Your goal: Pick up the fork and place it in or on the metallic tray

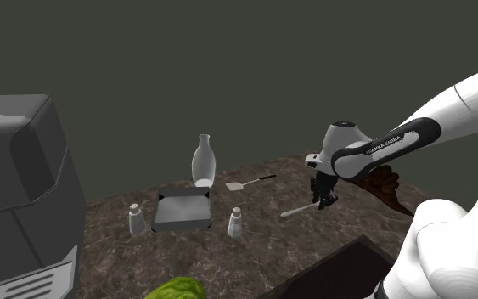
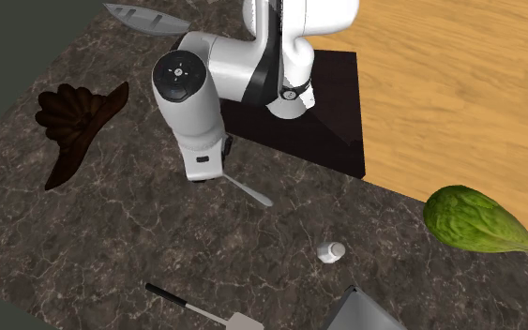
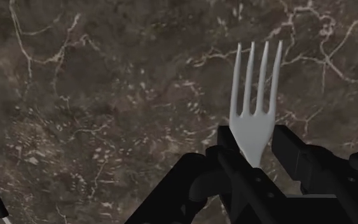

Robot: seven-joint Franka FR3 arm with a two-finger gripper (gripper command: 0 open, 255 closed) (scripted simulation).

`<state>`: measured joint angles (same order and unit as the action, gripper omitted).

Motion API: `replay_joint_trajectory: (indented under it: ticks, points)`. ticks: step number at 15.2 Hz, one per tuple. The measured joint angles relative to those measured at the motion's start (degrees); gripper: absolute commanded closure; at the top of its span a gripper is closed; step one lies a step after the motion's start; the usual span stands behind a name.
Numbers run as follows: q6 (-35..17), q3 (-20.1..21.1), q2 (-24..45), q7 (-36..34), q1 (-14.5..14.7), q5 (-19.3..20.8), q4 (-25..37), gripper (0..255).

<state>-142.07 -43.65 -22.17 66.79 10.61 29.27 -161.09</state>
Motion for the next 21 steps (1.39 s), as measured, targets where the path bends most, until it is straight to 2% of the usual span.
replay_joint_trajectory:
  ticks: [10, 14, 21]
  points:
    - [11.0, 4.0, -8.4, -0.3, -1.8, -0.3, 2.7, 255]
    - [10.7, 6.4, -5.4, -3.6, 2.4, -3.8, 4.9, 255]
    - [8.4, 9.6, 5.6, -8.5, 11.9, -12.7, 12.5, 255]
